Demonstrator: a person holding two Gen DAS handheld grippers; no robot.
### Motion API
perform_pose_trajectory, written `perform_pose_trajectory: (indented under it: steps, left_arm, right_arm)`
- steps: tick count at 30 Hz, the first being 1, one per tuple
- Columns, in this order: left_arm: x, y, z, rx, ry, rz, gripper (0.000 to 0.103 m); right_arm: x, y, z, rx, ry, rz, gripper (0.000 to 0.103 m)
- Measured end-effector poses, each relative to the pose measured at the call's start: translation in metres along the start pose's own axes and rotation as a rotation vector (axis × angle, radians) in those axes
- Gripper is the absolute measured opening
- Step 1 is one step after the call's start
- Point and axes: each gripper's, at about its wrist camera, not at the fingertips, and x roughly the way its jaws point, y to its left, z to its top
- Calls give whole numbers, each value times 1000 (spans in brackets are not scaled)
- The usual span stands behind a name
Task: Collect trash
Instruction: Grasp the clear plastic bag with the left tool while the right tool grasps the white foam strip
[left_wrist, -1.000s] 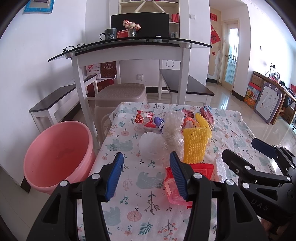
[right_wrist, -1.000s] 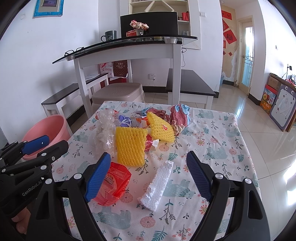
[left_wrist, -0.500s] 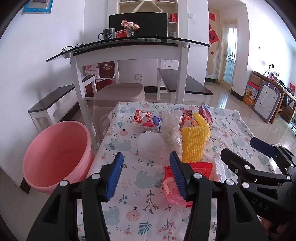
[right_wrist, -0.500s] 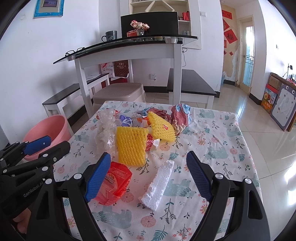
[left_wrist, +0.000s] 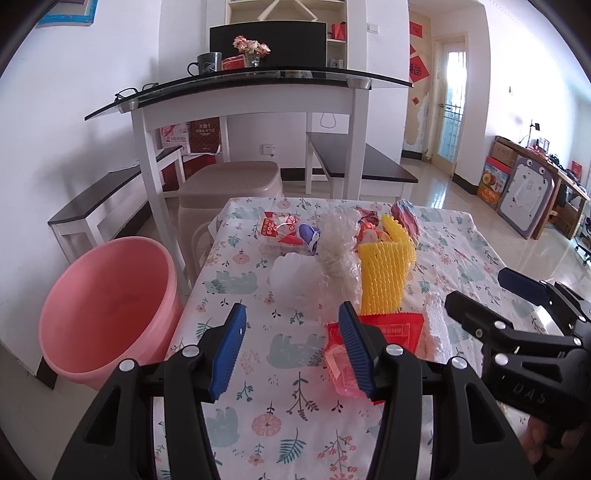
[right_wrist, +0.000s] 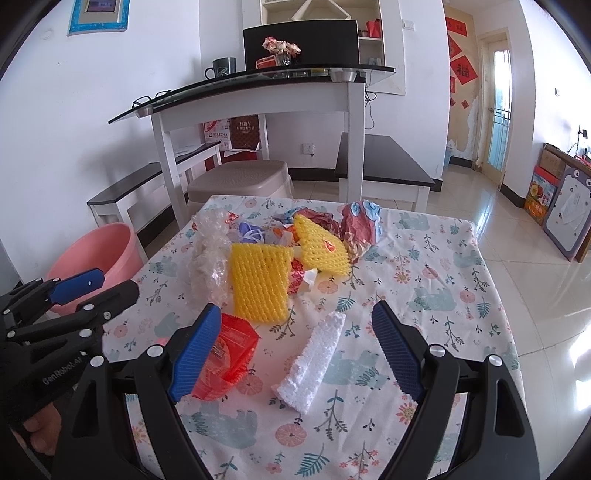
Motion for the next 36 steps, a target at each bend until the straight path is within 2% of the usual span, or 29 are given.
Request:
perform_pose_trajectory:
  steps: [4, 8, 15, 18, 27, 30, 36]
  left_arm:
    - [1, 7, -4, -4, 12, -23, 52]
    - [3, 17, -8, -20, 37, -63, 52]
    - [12, 17, -24, -30, 109, -175, 52]
    - [18, 14, -28, -32, 131, -176, 52]
    - [28, 11, 9, -73, 91, -233, 50]
    - [42, 3, 18, -66, 101, -242, 46]
    - [74, -9, 24, -75, 157, -246, 44]
  right_arm:
    - [1, -8, -5, 12, 18, 2, 84]
    - [4, -16, -11, 18, 39, 10, 79]
    - [10, -18, -20, 13, 81, 40, 70]
    - [13, -18, -24, 9, 94, 50, 67]
    - [19, -21, -25, 21, 105, 71, 65]
    - [22, -22, -25, 23, 117, 78, 61]
    - [29, -28, -24, 38, 134, 83, 60]
